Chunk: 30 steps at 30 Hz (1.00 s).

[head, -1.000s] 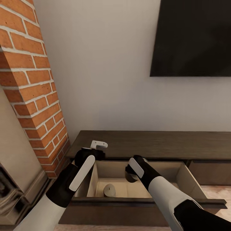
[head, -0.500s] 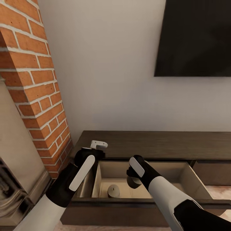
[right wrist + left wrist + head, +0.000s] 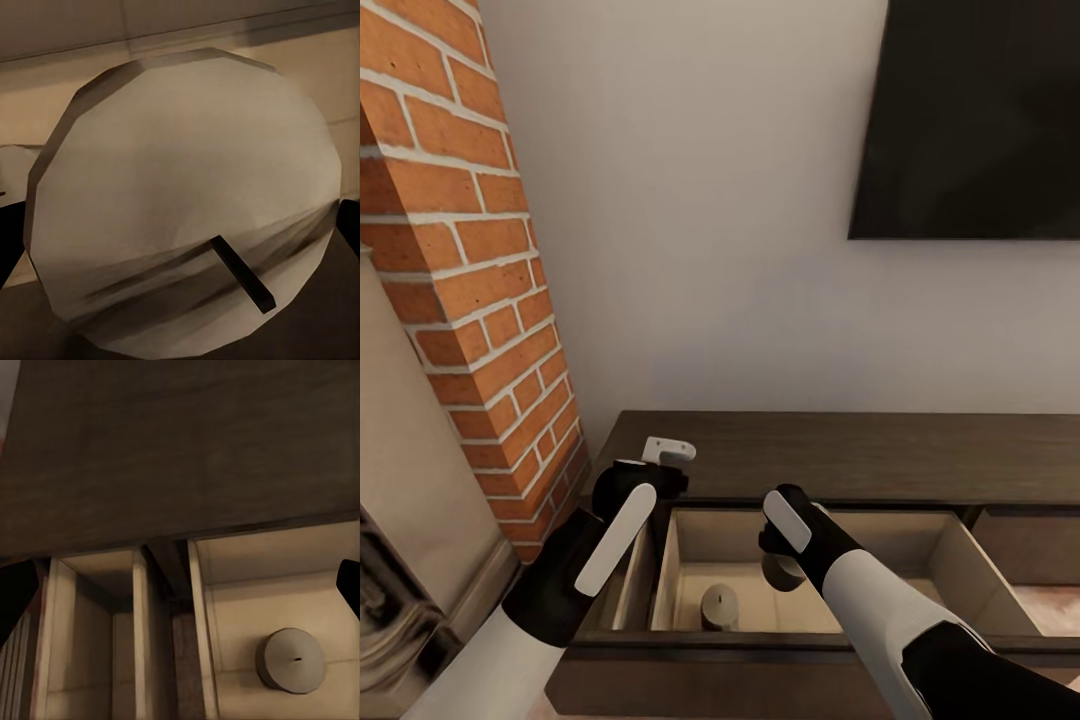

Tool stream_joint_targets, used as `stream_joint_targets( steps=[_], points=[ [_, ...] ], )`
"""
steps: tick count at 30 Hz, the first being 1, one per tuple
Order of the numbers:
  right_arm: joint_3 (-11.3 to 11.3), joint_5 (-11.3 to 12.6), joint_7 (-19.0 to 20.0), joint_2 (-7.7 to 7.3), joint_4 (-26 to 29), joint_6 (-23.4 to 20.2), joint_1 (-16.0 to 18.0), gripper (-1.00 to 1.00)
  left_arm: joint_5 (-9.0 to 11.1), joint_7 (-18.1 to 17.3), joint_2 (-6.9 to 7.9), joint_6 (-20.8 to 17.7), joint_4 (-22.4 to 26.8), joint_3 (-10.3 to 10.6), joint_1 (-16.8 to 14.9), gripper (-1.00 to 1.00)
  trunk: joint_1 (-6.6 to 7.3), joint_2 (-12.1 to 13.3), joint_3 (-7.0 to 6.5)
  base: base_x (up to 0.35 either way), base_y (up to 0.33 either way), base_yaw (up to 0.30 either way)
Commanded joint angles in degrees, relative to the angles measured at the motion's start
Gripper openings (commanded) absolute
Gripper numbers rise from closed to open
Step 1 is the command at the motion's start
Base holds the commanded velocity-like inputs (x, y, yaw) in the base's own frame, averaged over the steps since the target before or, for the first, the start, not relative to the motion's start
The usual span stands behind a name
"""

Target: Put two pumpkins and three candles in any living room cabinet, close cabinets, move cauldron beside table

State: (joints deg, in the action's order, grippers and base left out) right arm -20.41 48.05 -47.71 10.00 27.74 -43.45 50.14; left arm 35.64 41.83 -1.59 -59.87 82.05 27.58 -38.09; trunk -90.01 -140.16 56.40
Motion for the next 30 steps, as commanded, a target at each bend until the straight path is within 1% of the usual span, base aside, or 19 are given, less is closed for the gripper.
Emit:
stream_joint_targets(
  steps=[1,6,9,16,21,30],
  points=[
    [-0.2,0.3,-0.4,0.00,0.0,-0.2,0.0,-1.00,0.5,0.6,0.01,-0.1,0.3,0.1,0.0,1.00,0.01,0.0,0.06,0.009,0.001,0.000],
    [-0.2,0.3,-0.4,0.00,0.0,-0.2,0.0,-1.00,0.3,0.6,0.01,-0.1,1.3,0.1,0.0,1.00,0.01,0.0,0.06,0.004,0.000,0.000],
    [-0.2,0.3,-0.4,0.00,0.0,-0.2,0.0,-1.00,0.3,0.6,0.01,-0.1,1.5,0.0,0.0,1.00,-0.65,-1.2,0.60,0.000,0.000,0.000],
    [-0.2,0.2,-0.5,0.00,0.0,-0.2,0.0,-1.00,0.4,0.6,0.01,-0.1,4.1,-0.1,0.0,1.00,-0.65,-1.2,0.60,0.000,0.000,0.000],
    [-0.2,0.2,-0.5,0.00,0.0,-0.3,0.0,-1.00,0.6,0.6,0.01,-0.1,4.4,-0.2,0.0,1.00,-1.67,-3.1,1.51,0.000,0.000,0.000],
    [-0.2,-0.2,-0.5,0.00,0.2,-0.3,0.0,-1.00,0.7,0.6,0.21,-0.1,8.3,-0.2,0.2,1.00,-1.90,-3.2,3.51,0.000,0.000,0.000]
  ],
)
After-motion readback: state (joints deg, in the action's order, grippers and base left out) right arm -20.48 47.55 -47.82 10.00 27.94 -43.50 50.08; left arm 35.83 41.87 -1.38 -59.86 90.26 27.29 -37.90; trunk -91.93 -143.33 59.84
